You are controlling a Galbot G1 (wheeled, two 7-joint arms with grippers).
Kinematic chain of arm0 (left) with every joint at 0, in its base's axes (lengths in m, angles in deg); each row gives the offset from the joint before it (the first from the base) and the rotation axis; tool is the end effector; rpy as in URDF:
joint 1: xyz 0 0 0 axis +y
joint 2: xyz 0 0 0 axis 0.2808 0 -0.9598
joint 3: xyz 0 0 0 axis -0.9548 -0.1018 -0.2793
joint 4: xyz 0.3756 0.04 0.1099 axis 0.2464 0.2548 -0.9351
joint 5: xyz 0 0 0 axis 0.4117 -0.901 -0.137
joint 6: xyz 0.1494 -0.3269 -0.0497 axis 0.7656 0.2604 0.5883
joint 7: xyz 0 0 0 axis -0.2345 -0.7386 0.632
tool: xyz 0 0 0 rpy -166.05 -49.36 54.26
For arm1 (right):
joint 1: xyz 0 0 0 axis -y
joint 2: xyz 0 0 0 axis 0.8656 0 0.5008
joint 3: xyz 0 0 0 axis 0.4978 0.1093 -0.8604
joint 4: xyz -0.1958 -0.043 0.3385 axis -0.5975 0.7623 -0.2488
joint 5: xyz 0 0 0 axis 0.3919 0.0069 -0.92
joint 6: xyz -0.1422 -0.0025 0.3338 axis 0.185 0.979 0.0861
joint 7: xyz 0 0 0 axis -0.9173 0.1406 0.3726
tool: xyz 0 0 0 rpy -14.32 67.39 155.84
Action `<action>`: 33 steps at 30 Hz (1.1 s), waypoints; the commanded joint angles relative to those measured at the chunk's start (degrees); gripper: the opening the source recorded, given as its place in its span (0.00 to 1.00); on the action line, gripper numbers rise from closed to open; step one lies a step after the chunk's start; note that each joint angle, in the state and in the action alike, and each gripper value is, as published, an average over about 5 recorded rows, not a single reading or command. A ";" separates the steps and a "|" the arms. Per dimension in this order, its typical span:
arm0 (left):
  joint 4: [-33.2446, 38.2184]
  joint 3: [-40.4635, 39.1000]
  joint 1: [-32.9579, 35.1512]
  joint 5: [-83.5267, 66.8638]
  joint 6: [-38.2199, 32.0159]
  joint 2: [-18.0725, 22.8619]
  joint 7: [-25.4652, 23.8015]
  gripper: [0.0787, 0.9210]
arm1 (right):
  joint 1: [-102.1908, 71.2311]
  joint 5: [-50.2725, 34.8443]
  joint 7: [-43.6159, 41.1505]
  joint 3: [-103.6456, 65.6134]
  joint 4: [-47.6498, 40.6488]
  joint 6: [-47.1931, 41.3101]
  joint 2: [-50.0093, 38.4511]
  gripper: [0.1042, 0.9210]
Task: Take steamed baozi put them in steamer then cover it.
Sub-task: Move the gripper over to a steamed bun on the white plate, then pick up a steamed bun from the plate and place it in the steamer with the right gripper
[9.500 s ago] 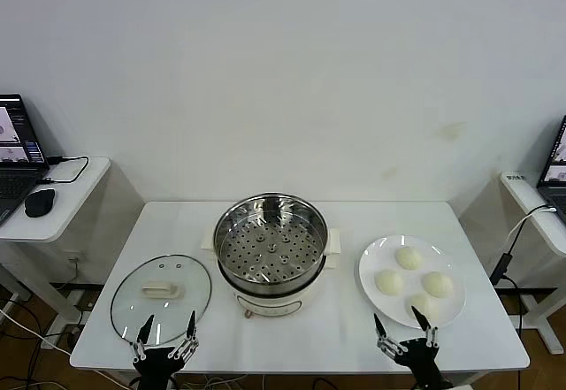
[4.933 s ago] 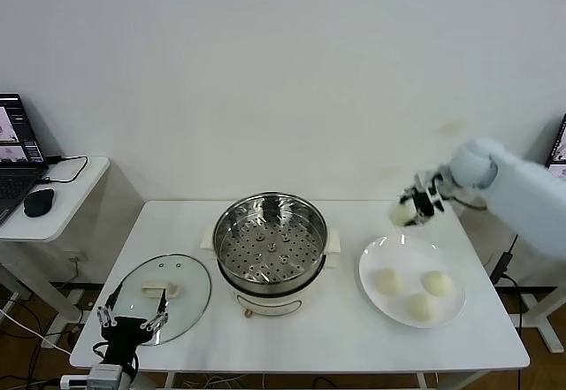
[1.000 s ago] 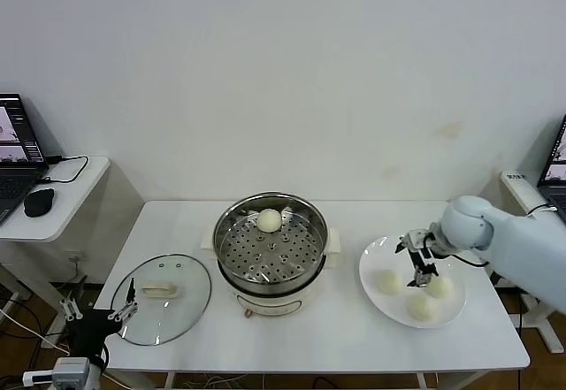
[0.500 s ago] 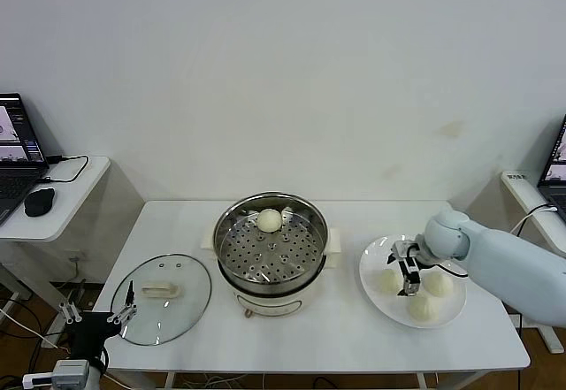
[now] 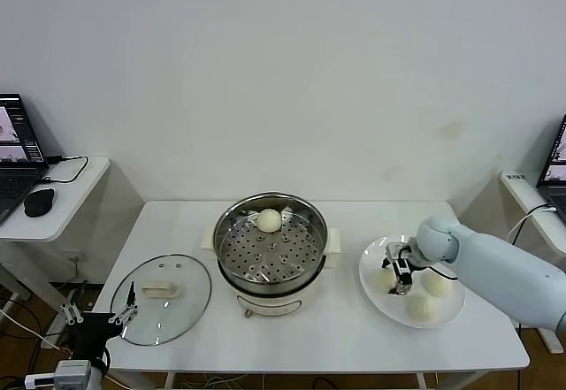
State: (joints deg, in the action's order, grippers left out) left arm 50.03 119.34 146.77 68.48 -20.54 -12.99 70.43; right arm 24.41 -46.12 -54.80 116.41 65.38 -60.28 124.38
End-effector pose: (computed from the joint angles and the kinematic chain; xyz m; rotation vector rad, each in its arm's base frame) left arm 0.1207 0.1309 -0.3032 0.2761 -2.9121 -0.5198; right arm 0.5173 -0.1506 -0.2692 1.2668 -1.4082 1.3822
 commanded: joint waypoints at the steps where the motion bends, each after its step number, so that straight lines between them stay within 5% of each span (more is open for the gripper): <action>1: 0.09 0.03 -0.01 0.00 -0.01 0.03 0.03 0.88 | 0.41 0.25 0.00 -0.30 -0.23 -0.05 0.10 0.65; 18: 1.50 -0.34 -0.21 -0.19 0.01 -0.86 0.02 0.88 | 35.50 -18.26 -1.50 19.60 19.35 -6.56 -10.66 0.62; 25: 1.87 -0.18 -0.21 -0.53 0.01 -1.44 0.07 0.88 | 52.99 -31.38 2.18 29.22 22.74 -12.52 -0.91 0.62; 33: 1.96 0.42 -0.84 -0.74 -0.04 -1.20 0.19 0.88 | 49.82 -42.77 8.82 27.18 19.49 -19.73 15.44 0.63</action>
State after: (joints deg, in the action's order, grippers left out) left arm 51.92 119.71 146.01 67.75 -20.56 -14.19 70.61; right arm 67.33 -77.95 -49.84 139.57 83.39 -74.60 129.65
